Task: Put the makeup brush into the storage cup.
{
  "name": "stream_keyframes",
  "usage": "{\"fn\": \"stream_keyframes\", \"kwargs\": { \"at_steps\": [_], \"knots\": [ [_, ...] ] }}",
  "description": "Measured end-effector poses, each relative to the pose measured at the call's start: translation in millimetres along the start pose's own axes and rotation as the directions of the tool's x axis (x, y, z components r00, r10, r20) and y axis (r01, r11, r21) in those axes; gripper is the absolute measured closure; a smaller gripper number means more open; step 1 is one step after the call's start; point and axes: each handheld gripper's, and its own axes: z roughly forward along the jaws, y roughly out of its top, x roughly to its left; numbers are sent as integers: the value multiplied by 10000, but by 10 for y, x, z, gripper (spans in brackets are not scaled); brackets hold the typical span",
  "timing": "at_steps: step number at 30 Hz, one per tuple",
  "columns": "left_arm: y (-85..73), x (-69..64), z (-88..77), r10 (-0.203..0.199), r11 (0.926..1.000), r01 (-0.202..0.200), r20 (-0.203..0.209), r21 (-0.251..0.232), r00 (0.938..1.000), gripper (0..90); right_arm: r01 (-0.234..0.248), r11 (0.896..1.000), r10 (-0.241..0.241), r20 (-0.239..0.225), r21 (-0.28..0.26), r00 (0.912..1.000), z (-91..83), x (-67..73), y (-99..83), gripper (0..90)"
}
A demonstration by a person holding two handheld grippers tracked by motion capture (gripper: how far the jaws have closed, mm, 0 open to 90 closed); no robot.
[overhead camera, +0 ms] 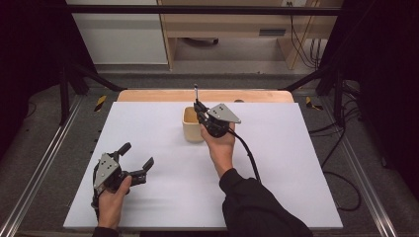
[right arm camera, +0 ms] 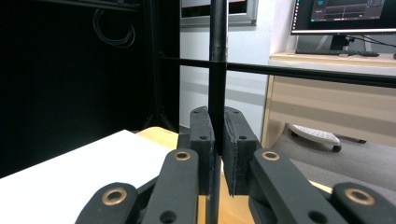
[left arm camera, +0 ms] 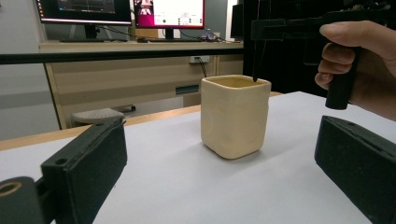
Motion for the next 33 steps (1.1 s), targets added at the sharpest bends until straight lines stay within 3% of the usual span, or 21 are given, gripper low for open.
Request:
{"fn": "stream_keyframes", "kwargs": {
  "at_steps": [5,33],
  "knots": [
    [3,-1,-7,-58,10000,57,-43,-56,10000,20,-110,9999,109,86,107,9999,32,-4,-29,838],
    [0,-2,-3,-13,10000,13,-3,-32,10000,21,234,9970,-220,-189,741,9996,70,-7,-184,837]
  ]
}}
